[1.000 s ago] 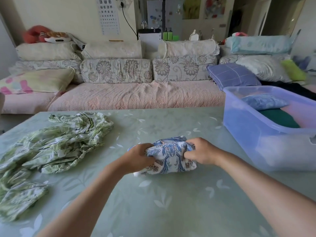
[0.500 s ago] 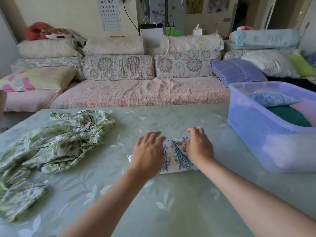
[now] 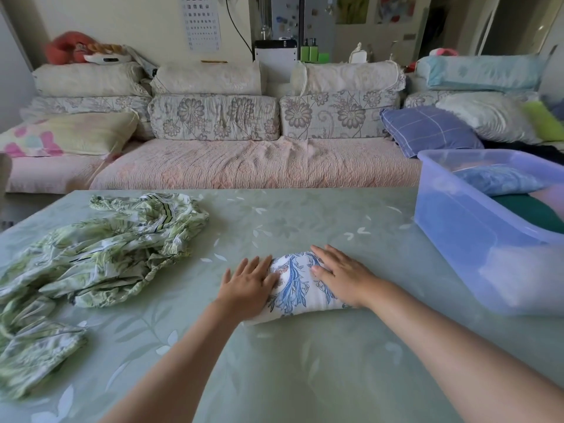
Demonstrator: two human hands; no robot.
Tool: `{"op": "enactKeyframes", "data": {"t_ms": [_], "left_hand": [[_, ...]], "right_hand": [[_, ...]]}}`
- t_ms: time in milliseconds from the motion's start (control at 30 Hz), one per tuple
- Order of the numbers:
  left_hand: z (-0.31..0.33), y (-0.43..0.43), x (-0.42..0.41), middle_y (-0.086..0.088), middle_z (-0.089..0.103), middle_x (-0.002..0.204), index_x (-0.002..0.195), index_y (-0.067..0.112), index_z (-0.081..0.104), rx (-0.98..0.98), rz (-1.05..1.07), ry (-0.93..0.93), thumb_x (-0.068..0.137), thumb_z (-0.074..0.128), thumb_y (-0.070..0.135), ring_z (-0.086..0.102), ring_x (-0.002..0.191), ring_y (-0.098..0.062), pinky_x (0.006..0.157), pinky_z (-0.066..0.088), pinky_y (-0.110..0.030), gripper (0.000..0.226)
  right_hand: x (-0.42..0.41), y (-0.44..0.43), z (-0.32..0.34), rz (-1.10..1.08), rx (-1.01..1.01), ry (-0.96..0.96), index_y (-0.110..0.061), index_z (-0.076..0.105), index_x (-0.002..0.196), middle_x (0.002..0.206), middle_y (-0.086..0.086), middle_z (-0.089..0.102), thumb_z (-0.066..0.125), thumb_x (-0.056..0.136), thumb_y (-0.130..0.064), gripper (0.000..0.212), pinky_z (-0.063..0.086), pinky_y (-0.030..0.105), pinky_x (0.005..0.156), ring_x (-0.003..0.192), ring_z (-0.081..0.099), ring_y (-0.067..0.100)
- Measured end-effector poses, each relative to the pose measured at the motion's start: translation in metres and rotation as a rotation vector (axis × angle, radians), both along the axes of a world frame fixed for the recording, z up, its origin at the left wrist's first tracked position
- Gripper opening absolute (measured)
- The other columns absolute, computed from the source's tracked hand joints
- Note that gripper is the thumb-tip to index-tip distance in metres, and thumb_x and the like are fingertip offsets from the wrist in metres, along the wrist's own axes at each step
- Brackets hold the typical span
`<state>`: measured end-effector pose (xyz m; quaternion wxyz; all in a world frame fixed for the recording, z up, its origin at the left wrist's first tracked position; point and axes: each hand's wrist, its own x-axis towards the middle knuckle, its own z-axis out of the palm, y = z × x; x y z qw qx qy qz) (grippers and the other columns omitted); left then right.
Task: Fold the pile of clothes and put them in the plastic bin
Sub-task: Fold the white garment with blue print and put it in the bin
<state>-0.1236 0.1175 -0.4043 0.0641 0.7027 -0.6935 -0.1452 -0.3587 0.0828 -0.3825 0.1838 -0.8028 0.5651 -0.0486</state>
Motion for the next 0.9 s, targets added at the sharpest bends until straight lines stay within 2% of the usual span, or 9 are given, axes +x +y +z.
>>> {"op": "enactKeyframes", "data": {"t_ms": [133, 200, 300, 367, 467, 567, 733, 833, 900], "left_hand": [[0.028, 0.006, -0.012, 0.000, 0.001, 0.165, 0.156, 0.026, 0.014, -0.253, -0.082, -0.236, 0.102, 0.026, 0.049, -0.003, 0.151, -0.023, 0.121, 0.000, -0.051, 0.060], [0.038, 0.011, -0.025, 0.006, 0.014, 0.163, 0.155, 0.025, 0.022, -0.365, -0.281, -0.128, 0.100, 0.036, 0.046, 0.009, 0.150, -0.016, 0.121, 0.008, -0.048, 0.061], [0.033, 0.015, -0.037, 0.010, 0.010, 0.163, 0.157, 0.028, 0.012, -0.241, -0.427, -0.130, 0.082, 0.049, 0.062, 0.010, 0.149, -0.018, 0.119, 0.012, -0.049, 0.090], [0.024, 0.012, -0.032, 0.010, -0.004, 0.164, 0.156, 0.028, -0.005, -0.134, -0.406, -0.184, 0.075, 0.057, 0.062, 0.002, 0.151, -0.022, 0.119, 0.010, -0.052, 0.108], [0.021, 0.007, -0.025, 0.010, -0.011, 0.163, 0.155, 0.031, -0.011, -0.069, -0.377, -0.136, 0.074, 0.065, 0.050, -0.003, 0.151, -0.023, 0.120, 0.010, -0.052, 0.113], [0.021, 0.005, -0.027, 0.007, -0.010, 0.164, 0.156, 0.028, -0.010, -0.050, -0.378, -0.150, 0.073, 0.064, 0.042, -0.002, 0.151, -0.022, 0.121, 0.010, -0.048, 0.112], [0.020, -0.005, -0.019, -0.003, 0.007, 0.164, 0.157, 0.017, -0.002, -0.039, -0.314, -0.100, 0.077, 0.060, 0.026, 0.010, 0.150, -0.018, 0.121, 0.015, -0.031, 0.101], [0.024, -0.006, -0.016, 0.000, 0.019, 0.162, 0.157, 0.017, 0.006, -0.052, -0.327, -0.085, 0.079, 0.056, 0.017, 0.024, 0.146, -0.020, 0.118, 0.023, -0.028, 0.093], [0.026, -0.008, -0.013, 0.002, 0.029, 0.158, 0.156, 0.019, 0.012, -0.067, -0.342, -0.088, 0.078, 0.054, 0.013, 0.034, 0.141, -0.022, 0.113, 0.032, -0.030, 0.090]], "right_hand": [[0.001, 0.000, 0.002, -0.026, -0.045, 0.087, -0.041, 0.005, 0.157, 0.166, 0.000, -0.016, 0.021, 0.102, -0.060, 0.060, 0.008, 0.054, 0.122, 0.154, -0.010, 0.021], [0.003, 0.004, 0.003, 0.012, -0.299, 0.177, -0.036, 0.022, 0.155, 0.166, 0.005, -0.017, 0.031, 0.101, -0.057, 0.059, 0.009, 0.060, 0.119, 0.153, -0.013, 0.026], [0.011, 0.010, 0.016, 0.199, -0.700, 0.263, -0.022, 0.051, 0.141, 0.165, 0.009, 0.020, 0.050, 0.089, -0.043, 0.056, 0.027, 0.060, 0.113, 0.150, 0.023, 0.029], [0.015, 0.016, 0.022, 0.264, -0.575, 0.237, -0.021, 0.041, 0.149, 0.164, 0.005, 0.024, 0.043, 0.086, -0.043, 0.067, 0.025, 0.052, 0.115, 0.150, 0.023, 0.024], [0.007, 0.025, 0.019, 0.291, -0.202, 0.323, -0.023, -0.001, 0.160, 0.166, -0.005, -0.014, 0.056, 0.083, -0.045, 0.098, 0.012, 0.051, 0.120, 0.153, -0.014, 0.017], [-0.004, 0.023, 0.019, 0.283, -0.099, 0.377, -0.036, -0.018, 0.155, 0.161, -0.010, -0.029, 0.065, 0.075, -0.030, 0.116, 0.013, 0.048, 0.121, 0.150, -0.024, 0.018], [-0.003, 0.013, 0.020, 0.200, -0.071, 0.322, -0.036, -0.015, 0.156, 0.166, -0.007, -0.014, 0.065, 0.075, -0.024, 0.114, 0.027, 0.040, 0.119, 0.154, 0.003, 0.023], [-0.004, 0.002, 0.020, 0.136, -0.037, 0.318, -0.034, -0.013, 0.156, 0.167, -0.005, 0.001, 0.065, 0.069, -0.031, 0.117, 0.036, 0.040, 0.114, 0.149, 0.027, 0.019], [-0.003, -0.002, 0.022, 0.126, -0.021, 0.316, -0.033, -0.011, 0.156, 0.166, -0.008, 0.006, 0.065, 0.069, -0.030, 0.116, 0.036, 0.044, 0.113, 0.146, 0.032, 0.018]]}}
